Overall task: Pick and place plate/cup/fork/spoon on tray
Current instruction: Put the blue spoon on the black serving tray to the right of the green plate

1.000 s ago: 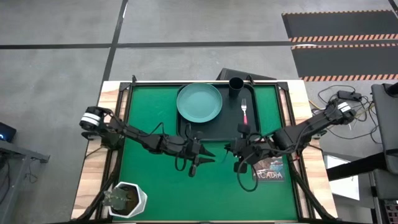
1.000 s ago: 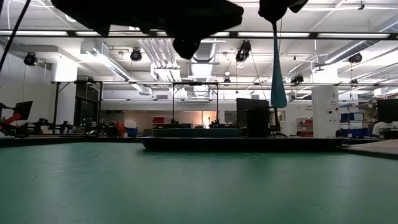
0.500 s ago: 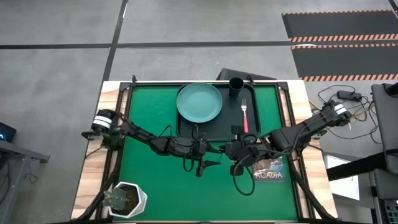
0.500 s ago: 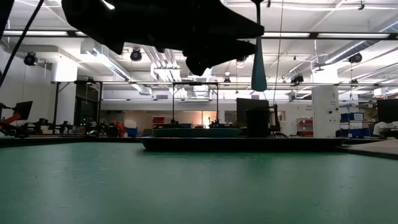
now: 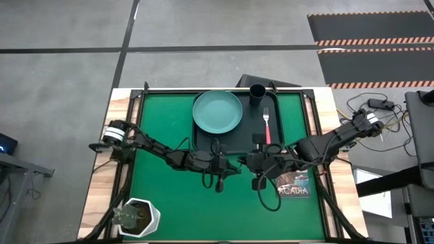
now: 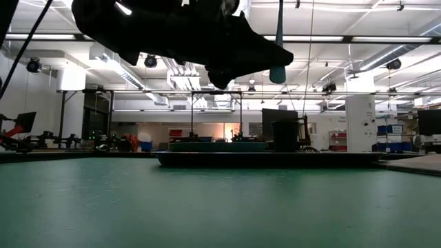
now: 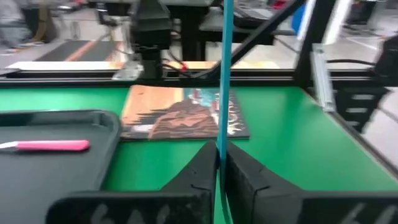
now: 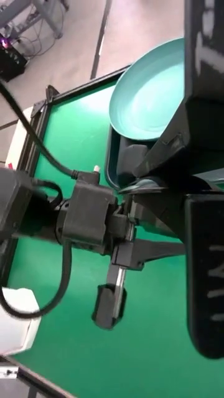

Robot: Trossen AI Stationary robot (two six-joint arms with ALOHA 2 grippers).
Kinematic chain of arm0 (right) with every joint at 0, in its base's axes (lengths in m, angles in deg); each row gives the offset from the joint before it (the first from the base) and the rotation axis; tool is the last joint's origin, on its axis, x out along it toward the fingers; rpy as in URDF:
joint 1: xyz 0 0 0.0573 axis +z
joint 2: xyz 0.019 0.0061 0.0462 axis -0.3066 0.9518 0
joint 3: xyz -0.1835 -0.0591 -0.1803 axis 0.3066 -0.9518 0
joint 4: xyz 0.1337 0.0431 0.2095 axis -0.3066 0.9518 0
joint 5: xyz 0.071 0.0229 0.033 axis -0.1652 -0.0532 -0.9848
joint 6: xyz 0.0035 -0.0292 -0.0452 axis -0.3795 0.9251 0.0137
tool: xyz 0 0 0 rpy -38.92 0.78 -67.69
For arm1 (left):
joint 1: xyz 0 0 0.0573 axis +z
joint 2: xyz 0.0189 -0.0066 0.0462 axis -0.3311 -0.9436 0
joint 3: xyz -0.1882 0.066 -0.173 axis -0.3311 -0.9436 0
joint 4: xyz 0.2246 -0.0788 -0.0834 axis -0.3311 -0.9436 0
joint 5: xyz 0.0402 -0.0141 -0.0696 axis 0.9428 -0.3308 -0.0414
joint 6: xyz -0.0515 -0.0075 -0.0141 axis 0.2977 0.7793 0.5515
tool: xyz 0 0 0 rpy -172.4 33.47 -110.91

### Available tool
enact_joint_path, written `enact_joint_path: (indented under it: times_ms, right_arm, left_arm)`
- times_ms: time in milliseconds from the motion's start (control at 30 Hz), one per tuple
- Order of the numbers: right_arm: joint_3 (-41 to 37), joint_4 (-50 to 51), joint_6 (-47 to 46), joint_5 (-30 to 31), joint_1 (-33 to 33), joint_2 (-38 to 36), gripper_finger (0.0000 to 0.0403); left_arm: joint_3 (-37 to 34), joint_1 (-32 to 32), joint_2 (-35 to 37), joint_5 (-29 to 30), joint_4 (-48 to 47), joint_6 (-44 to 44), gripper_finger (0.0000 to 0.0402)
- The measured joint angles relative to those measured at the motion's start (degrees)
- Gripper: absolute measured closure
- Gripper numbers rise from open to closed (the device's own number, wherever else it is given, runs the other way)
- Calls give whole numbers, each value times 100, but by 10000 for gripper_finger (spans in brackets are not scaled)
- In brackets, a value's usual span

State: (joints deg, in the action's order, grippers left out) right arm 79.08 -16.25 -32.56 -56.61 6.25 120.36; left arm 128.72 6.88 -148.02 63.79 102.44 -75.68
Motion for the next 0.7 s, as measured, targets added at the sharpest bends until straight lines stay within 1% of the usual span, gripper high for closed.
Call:
enact_joint_path:
  times_ms: [67, 133, 267, 367, 533, 633, 700]
  right_arm:
    - [-1, -14, -59, 10, -4, 0, 383]
    - [-2, -121, -195, 91, -5, 0, 366]
    - [-2, -200, -161, 532, 2, -2, 309]
    - [3, -261, -31, 558, 0, -25, 269]
    - [304, -252, -35, 583, 2, -187, 226]
    - [555, -247, -149, 588, 6, -323, 215]
    - [707, -220, -292, 595, 13, -433, 212]
  left_arm:
    - [-2, -8, 0, 242, -1, 1, 399]
    - [-2, -9, 0, 366, 54, -22, 400]
    - [-3, -1, 9, 379, 167, -109, 401]
    - [-22, -4, 9, 497, 217, -133, 401]
    - [-50, -3, 13, 1057, 462, -142, 401]
    - [-57, 3, 25, 1458, 754, -188, 401]
    - [-59, 3, 49, 1856, 918, -190, 401]
